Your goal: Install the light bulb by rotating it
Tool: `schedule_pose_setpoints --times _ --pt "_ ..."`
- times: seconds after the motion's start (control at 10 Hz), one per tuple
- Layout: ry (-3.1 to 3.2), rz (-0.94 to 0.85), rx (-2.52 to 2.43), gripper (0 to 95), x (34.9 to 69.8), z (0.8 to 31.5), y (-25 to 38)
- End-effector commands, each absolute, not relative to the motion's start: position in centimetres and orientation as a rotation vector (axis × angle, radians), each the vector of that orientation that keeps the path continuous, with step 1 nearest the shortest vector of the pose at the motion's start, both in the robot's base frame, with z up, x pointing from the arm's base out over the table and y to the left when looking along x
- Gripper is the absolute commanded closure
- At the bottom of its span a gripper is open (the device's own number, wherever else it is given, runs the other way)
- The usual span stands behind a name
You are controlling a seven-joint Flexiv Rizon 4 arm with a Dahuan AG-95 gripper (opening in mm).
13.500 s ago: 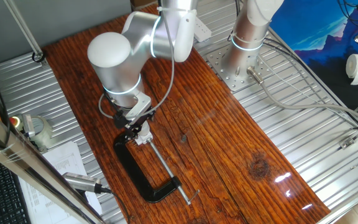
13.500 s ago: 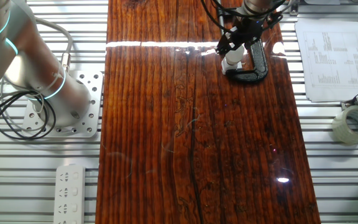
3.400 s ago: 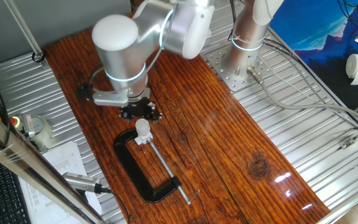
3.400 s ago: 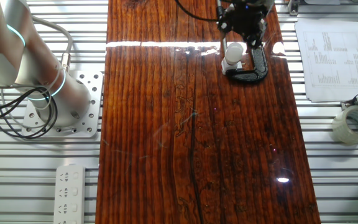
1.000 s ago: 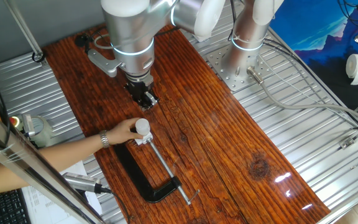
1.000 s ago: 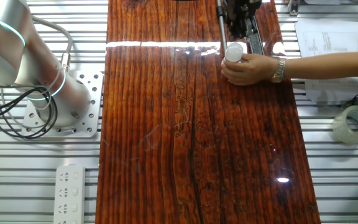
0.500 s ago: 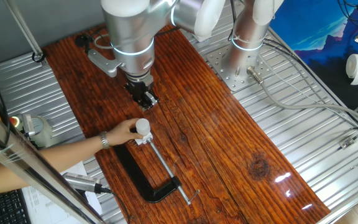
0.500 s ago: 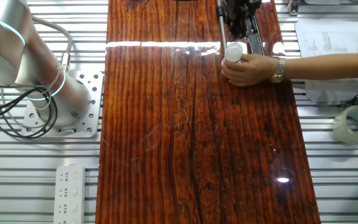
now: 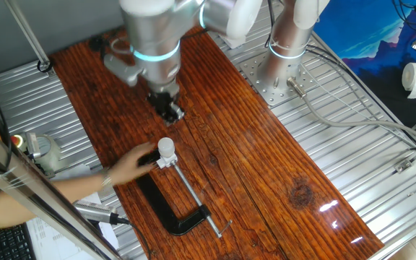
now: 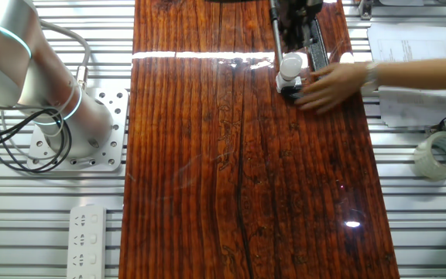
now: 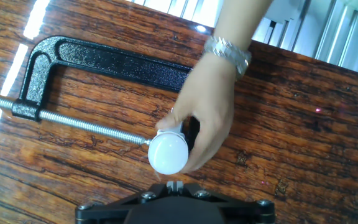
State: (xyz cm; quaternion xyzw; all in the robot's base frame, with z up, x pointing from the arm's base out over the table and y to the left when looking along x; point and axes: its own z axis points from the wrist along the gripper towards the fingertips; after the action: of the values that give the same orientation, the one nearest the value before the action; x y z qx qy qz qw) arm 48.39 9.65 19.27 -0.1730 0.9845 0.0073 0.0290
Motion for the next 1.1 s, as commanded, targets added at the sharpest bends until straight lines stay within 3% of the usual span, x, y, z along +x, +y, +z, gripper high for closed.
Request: schedule_pose_setpoints --times 0.1,1.1 --pt "3.059 0.037 -0.411 95.0 48.81 18.92 9.77" --pt "3.077 0.04 -0.201 95.0 48.91 18.85 9.87"
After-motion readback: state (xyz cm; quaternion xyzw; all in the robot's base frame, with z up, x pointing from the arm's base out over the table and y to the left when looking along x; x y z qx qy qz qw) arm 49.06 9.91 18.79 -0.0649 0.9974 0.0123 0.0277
